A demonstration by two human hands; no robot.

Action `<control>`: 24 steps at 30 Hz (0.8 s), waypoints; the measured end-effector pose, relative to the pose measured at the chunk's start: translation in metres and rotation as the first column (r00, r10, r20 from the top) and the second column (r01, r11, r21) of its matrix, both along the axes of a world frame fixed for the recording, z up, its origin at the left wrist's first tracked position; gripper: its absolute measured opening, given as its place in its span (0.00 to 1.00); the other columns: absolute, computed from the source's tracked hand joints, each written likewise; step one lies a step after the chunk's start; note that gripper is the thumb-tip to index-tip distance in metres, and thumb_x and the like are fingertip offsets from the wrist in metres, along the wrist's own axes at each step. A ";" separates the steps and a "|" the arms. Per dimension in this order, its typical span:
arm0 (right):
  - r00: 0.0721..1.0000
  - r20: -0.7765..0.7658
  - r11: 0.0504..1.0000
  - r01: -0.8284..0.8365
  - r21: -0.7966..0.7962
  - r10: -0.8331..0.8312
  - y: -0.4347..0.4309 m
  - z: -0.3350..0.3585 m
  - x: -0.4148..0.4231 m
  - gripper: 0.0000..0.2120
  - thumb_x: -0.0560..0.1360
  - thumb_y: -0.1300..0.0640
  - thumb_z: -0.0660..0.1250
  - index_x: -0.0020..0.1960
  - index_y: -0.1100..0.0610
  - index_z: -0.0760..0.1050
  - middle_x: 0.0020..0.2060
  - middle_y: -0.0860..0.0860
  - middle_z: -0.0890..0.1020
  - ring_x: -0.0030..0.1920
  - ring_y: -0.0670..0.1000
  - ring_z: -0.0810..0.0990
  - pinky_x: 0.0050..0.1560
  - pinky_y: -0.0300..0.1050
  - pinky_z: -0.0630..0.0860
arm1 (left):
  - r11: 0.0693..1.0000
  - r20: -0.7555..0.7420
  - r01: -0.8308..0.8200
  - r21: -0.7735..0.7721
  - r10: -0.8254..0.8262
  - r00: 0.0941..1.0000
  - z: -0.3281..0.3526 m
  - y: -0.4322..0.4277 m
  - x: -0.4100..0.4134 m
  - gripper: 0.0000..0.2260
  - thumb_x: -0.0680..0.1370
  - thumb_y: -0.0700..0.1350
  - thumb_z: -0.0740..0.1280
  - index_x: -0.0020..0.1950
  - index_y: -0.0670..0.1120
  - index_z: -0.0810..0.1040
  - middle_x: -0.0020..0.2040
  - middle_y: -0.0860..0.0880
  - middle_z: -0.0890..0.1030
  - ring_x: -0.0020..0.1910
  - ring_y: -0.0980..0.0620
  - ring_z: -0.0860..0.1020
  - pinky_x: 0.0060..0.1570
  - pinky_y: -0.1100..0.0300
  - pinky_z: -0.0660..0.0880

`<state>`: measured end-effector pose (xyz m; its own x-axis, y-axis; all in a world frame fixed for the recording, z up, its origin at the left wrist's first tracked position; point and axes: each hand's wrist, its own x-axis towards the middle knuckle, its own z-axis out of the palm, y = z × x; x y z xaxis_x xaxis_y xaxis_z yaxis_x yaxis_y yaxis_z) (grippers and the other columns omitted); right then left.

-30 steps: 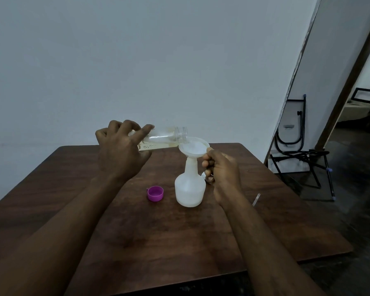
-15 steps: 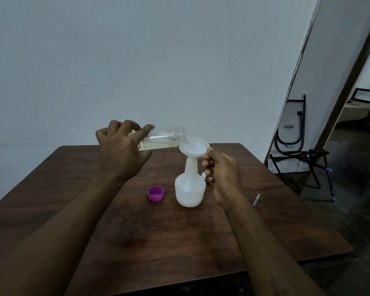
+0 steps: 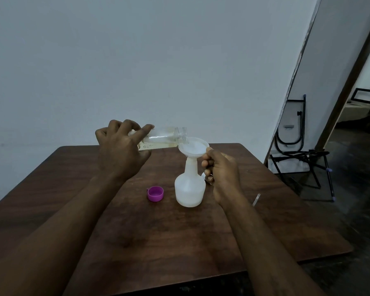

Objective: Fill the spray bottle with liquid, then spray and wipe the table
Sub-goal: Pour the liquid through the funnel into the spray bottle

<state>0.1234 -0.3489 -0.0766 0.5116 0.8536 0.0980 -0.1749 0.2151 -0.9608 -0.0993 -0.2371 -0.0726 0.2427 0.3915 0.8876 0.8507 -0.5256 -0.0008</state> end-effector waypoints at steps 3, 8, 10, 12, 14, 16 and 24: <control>1.000 -0.001 1.000 -0.001 0.007 0.001 0.000 0.000 0.000 0.22 0.80 0.55 0.67 0.27 0.51 0.80 0.27 0.50 0.79 0.23 0.45 0.70 0.22 0.38 0.63 | 1.000 -0.002 0.003 0.000 -0.003 1.000 0.000 0.001 -0.001 0.27 0.69 0.49 0.79 0.67 0.56 0.81 0.56 0.50 0.80 0.57 0.42 0.73 0.51 0.47 0.63; 1.000 -0.004 1.000 0.005 0.003 -0.005 0.000 0.000 0.000 0.21 0.80 0.55 0.67 0.28 0.52 0.80 0.27 0.50 0.79 0.22 0.46 0.70 0.22 0.38 0.63 | 1.000 0.002 0.004 -0.001 -0.004 1.000 0.000 -0.001 0.000 0.26 0.69 0.48 0.79 0.67 0.56 0.82 0.56 0.49 0.80 0.57 0.41 0.73 0.51 0.47 0.62; 1.000 -0.003 1.000 0.004 0.002 -0.004 -0.001 0.000 0.001 0.22 0.80 0.55 0.67 0.27 0.52 0.80 0.27 0.50 0.79 0.22 0.46 0.69 0.22 0.38 0.63 | 1.000 0.003 0.000 -0.005 0.000 1.000 0.000 -0.001 0.000 0.26 0.69 0.48 0.79 0.67 0.56 0.82 0.56 0.49 0.80 0.57 0.41 0.74 0.51 0.47 0.62; 1.000 -0.005 1.000 0.000 0.000 0.000 -0.001 0.000 0.001 0.22 0.80 0.55 0.67 0.27 0.51 0.80 0.27 0.50 0.78 0.22 0.45 0.69 0.22 0.38 0.63 | 1.000 0.002 0.000 -0.011 0.000 1.000 0.000 -0.002 0.000 0.26 0.69 0.48 0.79 0.67 0.56 0.82 0.56 0.49 0.80 0.58 0.41 0.74 0.51 0.47 0.62; 1.000 -0.009 1.000 -0.001 0.000 0.000 0.000 0.000 0.000 0.22 0.80 0.55 0.67 0.27 0.51 0.81 0.27 0.50 0.78 0.22 0.45 0.69 0.22 0.38 0.63 | 1.000 0.001 0.001 -0.013 -0.001 1.000 0.000 -0.003 0.000 0.26 0.69 0.48 0.79 0.67 0.56 0.82 0.56 0.49 0.80 0.58 0.41 0.74 0.51 0.47 0.62; 1.000 -0.009 1.000 0.001 -0.003 -0.001 0.001 0.000 0.000 0.22 0.80 0.55 0.67 0.27 0.51 0.81 0.27 0.50 0.79 0.22 0.46 0.69 0.22 0.38 0.63 | 1.000 0.003 0.001 -0.015 -0.001 1.000 0.000 -0.003 0.000 0.26 0.69 0.48 0.79 0.67 0.56 0.82 0.56 0.49 0.80 0.58 0.41 0.74 0.51 0.47 0.62; 1.000 -0.014 1.000 0.003 0.001 -0.003 0.001 -0.001 0.001 0.21 0.80 0.55 0.68 0.28 0.52 0.80 0.27 0.51 0.78 0.22 0.46 0.69 0.22 0.38 0.63 | 1.000 -0.002 -0.004 -0.001 0.004 1.000 0.001 -0.003 0.000 0.26 0.69 0.47 0.79 0.67 0.56 0.82 0.56 0.49 0.80 0.58 0.40 0.74 0.51 0.47 0.62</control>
